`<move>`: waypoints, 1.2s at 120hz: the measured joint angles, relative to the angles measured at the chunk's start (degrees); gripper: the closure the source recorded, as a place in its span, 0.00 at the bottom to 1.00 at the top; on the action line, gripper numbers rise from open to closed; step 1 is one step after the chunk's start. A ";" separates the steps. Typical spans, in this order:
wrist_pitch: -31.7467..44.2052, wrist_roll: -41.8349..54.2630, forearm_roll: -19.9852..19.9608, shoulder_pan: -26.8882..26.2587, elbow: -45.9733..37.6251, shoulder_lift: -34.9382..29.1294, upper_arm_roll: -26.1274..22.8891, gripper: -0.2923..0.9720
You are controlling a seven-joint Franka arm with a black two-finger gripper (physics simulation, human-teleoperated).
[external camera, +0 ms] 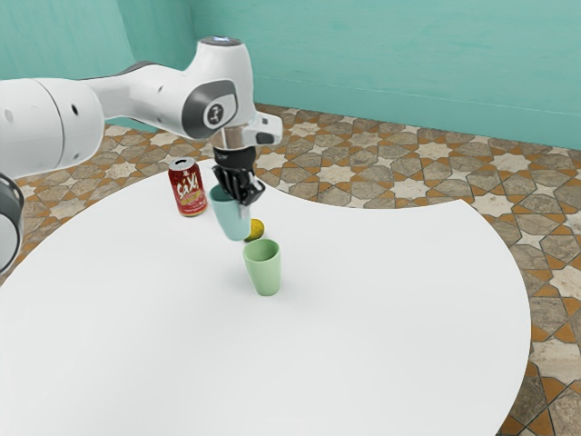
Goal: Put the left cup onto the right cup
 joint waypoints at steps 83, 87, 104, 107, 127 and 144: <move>0.43 -3.54 0.71 0.19 -0.76 1.43 -4.47 0.85; 0.45 -3.64 0.73 0.22 -0.78 1.80 -4.47 0.85; 0.49 -4.04 0.64 0.26 -0.80 3.18 -4.47 0.85; 0.50 -4.11 0.62 0.26 -0.80 3.34 -4.47 0.85; 0.54 -4.51 0.59 0.26 -0.75 3.58 -4.47 0.82; 0.68 -4.69 0.92 0.26 -0.80 3.60 -4.31 0.57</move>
